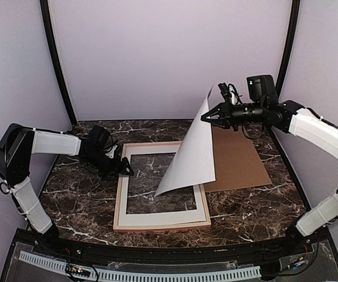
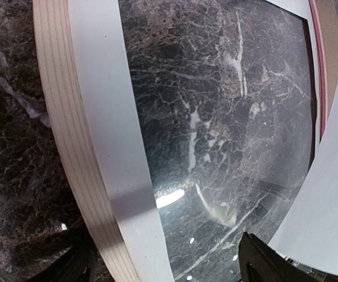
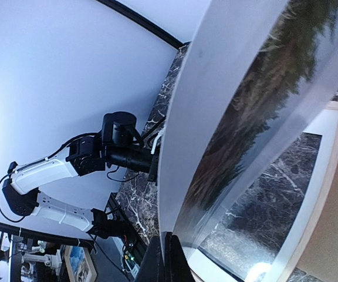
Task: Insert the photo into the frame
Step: Move the frame body to the center of the board, then place the photo on the mat board.
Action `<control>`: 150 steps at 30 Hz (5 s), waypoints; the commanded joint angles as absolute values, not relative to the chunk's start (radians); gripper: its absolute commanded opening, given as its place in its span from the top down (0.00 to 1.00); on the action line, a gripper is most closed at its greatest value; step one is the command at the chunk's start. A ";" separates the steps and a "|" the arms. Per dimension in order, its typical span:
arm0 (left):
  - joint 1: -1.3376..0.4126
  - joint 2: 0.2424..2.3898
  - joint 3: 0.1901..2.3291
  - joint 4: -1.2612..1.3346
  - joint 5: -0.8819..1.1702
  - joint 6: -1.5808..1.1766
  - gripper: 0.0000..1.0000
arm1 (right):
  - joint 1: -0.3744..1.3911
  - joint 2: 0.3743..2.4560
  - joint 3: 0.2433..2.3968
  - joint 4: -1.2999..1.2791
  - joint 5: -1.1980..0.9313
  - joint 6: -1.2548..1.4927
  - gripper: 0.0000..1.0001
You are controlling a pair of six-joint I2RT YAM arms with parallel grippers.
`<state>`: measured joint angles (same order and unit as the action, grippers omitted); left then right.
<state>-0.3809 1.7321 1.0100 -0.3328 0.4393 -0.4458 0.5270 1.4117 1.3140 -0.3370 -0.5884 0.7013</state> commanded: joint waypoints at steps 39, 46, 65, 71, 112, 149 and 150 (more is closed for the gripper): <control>-0.122 1.349 0.933 -0.372 0.240 -0.422 0.10 | 0.669 1.795 1.028 0.024 -0.471 0.828 1.00; -0.150 1.373 0.937 -0.365 0.254 -0.404 0.08 | 0.669 1.836 1.071 -0.028 -0.461 0.777 1.00; -0.236 1.420 0.963 -0.364 0.223 -0.408 0.08 | 0.651 1.871 1.188 -0.208 -0.409 0.645 1.00; -0.240 1.426 0.965 -0.363 0.218 -0.409 0.08 | 0.647 1.889 1.232 -0.245 -0.414 0.614 1.00; -0.259 1.447 0.970 -0.371 0.210 -0.401 0.08 | 0.646 1.902 1.223 -0.274 -0.391 0.593 1.00; -0.368 1.471 0.974 -0.359 0.211 -0.424 0.07 | 0.464 1.670 1.083 -0.405 -0.110 0.461 0.31; -0.380 1.477 0.981 -0.359 0.201 -0.424 0.08 | 0.438 1.654 1.067 -0.408 -0.103 0.456 0.31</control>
<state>-0.3466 1.4502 0.9497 -0.3656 0.2207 -0.4164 0.5095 1.7203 1.1221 -0.3763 -0.1738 0.4946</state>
